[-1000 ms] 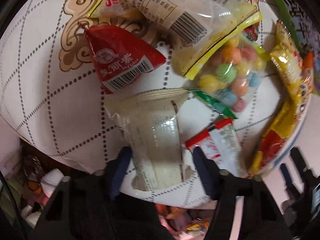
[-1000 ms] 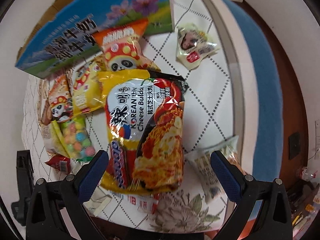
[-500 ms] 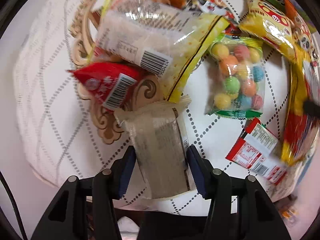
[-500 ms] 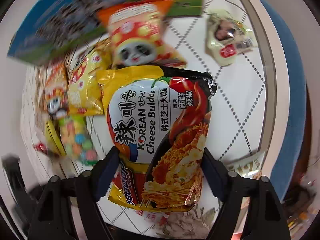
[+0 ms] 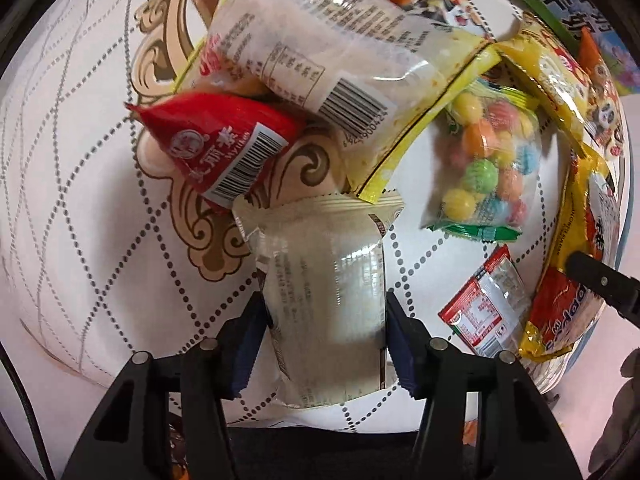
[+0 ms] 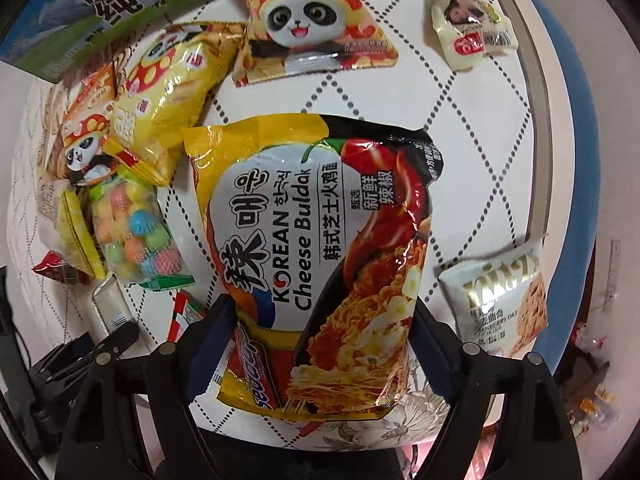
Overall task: Organize snacks
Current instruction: 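Carry both packs into the cardboard box and open both tools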
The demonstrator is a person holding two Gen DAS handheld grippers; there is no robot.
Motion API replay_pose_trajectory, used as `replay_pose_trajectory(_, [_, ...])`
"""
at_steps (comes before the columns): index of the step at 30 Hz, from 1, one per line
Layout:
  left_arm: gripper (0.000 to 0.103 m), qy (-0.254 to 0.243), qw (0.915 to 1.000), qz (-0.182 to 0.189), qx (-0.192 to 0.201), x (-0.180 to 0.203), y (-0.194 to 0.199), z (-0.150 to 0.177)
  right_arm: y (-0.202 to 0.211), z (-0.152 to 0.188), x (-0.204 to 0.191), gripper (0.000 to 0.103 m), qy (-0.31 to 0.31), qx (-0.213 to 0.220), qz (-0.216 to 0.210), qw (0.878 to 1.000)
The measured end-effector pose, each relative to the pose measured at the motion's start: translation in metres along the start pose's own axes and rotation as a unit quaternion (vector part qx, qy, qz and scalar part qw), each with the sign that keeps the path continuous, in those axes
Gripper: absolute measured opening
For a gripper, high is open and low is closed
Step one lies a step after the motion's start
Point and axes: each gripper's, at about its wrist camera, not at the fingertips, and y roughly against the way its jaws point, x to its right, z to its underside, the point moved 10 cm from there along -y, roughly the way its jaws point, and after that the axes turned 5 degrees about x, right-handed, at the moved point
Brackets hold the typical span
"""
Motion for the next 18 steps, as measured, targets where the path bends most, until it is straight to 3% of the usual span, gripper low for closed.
replay_pose_trajectory(7, [0.053, -0.044, 0.9985, -0.013, 0.030, 0.013, 0.059, 0.018, 0.010, 0.010, -0.001, 0.075, -0.014, 0.020, -0.014, 1.000])
replay_pose_trajectory(11, [0.053, -0.060, 0.9969, -0.009, 0.049, 0.026, 0.118, 0.039, 0.018, 0.019, -0.005, 0.071, -0.016, 0.020, -0.043, 0.999])
replay_pose_trajectory(18, [0.053, -0.069, 0.9938, 0.031, 0.082, 0.054, 0.195, 0.025, 0.048, 0.019, -0.008, 0.071, -0.006, 0.038, -0.094, 0.995])
